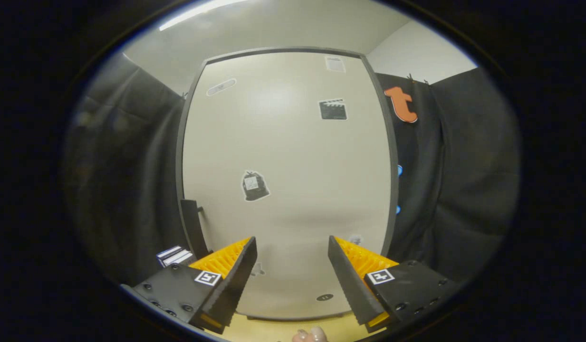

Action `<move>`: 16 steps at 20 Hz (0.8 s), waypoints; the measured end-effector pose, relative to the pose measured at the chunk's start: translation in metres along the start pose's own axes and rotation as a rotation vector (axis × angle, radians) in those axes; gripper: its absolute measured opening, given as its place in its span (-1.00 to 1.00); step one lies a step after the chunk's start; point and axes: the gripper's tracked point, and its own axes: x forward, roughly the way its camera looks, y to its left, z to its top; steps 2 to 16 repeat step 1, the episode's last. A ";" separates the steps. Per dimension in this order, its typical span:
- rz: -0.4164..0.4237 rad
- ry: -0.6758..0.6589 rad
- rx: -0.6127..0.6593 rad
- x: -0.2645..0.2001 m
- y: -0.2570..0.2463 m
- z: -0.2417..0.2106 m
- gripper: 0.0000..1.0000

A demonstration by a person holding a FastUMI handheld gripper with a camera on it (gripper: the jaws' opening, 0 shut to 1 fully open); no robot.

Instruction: Open the shoe cabinet door, grab the shoes and put them into the shoe cabinet, then close the shoe cabinet door.

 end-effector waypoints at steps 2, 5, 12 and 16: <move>0.004 -0.007 0.009 -0.006 -0.013 0.000 0.91; 0.004 -0.007 0.009 -0.006 -0.013 0.000 0.91; 0.004 -0.007 0.009 -0.006 -0.013 0.000 0.91; 0.004 -0.007 0.009 -0.006 -0.013 0.000 0.91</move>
